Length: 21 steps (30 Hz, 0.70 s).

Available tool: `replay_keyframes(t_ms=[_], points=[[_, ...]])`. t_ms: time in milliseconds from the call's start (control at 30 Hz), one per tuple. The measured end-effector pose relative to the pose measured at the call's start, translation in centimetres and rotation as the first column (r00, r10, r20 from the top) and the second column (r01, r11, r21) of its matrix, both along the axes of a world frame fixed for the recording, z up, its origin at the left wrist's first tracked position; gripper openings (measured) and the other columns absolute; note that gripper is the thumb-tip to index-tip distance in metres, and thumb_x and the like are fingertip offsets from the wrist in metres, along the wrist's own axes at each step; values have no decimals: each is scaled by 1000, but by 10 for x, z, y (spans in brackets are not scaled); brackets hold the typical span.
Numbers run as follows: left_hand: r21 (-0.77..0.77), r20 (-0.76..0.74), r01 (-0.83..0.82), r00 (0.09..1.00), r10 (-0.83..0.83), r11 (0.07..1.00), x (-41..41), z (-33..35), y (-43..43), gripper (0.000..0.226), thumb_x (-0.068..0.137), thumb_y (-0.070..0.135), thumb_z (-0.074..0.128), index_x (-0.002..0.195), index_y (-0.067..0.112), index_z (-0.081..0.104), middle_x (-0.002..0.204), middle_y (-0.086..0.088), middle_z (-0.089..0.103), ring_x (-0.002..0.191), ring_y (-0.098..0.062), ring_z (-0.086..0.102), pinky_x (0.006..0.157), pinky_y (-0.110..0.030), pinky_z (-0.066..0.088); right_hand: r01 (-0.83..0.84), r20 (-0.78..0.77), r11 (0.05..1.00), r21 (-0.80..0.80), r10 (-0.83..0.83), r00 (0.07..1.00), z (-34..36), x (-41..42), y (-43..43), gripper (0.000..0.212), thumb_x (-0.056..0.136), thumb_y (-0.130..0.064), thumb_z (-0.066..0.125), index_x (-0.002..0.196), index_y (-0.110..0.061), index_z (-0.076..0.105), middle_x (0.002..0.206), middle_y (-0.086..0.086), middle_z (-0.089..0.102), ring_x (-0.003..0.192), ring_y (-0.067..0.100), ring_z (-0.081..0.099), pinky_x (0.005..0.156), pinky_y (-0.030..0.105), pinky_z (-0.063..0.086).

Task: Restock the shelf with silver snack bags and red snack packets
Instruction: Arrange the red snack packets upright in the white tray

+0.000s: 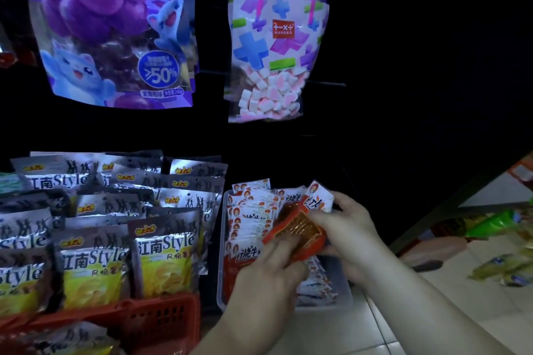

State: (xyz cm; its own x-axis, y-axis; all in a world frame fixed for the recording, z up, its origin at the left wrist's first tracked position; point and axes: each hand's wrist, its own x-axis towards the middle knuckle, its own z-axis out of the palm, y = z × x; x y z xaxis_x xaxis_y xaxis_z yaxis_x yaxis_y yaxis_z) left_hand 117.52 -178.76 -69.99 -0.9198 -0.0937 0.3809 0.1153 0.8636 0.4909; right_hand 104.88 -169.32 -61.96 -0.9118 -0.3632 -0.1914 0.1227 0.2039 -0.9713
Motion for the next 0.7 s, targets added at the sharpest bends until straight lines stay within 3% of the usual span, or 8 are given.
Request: replay_keyframes(t_ms=[100,200,367,433,533,567,633,700], points=[[240,147,-12,989,-25,971,-7,-15,-8,18,85,23,47,90,29,62,153,18,43,132,-5,50,89,-18,49,5,-202,981,193,35,979,-21,-26,4,30,94,5,58,100,-22,70,81,9,75,78,37,72,64,47,59],[367,241,-154,968,66,918,-27,-29,-27,21,92,17,52,98,31,66,143,15,50,128,-9,53,93,-19,47,-94,-331,925,367,225,916,-49,-54,2,24,100,-9,59,85,-27,63,69,3,58,60,25,52,61,35,45],[396,354,-274,926,129,876,-70,-58,-51,44,98,14,59,140,29,53,148,12,45,126,-7,51,94,-15,39,-111,-395,814,570,390,832,-105,-101,-6,12,99,-19,66,104,-26,74,103,-1,72,98,20,68,89,38,57],[474,382,-292,918,105,831,-88,-72,-51,52,98,16,59,147,31,46,149,11,45,127,-9,51,95,-22,44,-162,-295,685,710,499,815,-126,-111,0,16,99,-20,66,111,-27,74,112,-4,71,103,16,67,91,38,57],[546,439,-342,894,86,765,-103,-88,-50,49,98,16,58,142,35,49,140,13,52,122,-4,51,96,-26,50,-451,148,307,838,668,729,-145,-116,4,29,91,-14,69,118,-24,73,115,-2,72,104,18,68,85,30,56],[549,442,-354,892,97,757,-107,-93,-53,45,98,15,58,138,36,52,135,13,54,120,-2,53,96,-28,53,-523,236,269,809,667,707,-146,-119,3,28,87,-15,71,114,-22,75,111,0,73,100,18,69,80,27,54],[548,428,-359,896,116,755,-111,-96,-59,38,99,13,56,129,37,57,125,14,58,111,4,56,88,-30,58,-495,132,443,747,631,764,-141,-131,-6,15,86,-26,77,101,-26,75,100,-3,72,93,14,69,77,27,53],[535,431,-372,892,134,758,-115,-98,-64,38,100,11,53,131,33,59,124,10,61,107,-11,65,80,-34,60,-178,-255,644,744,519,816,-142,-151,-18,22,88,-35,77,109,-31,70,110,-8,65,103,13,64,86,33,55]])
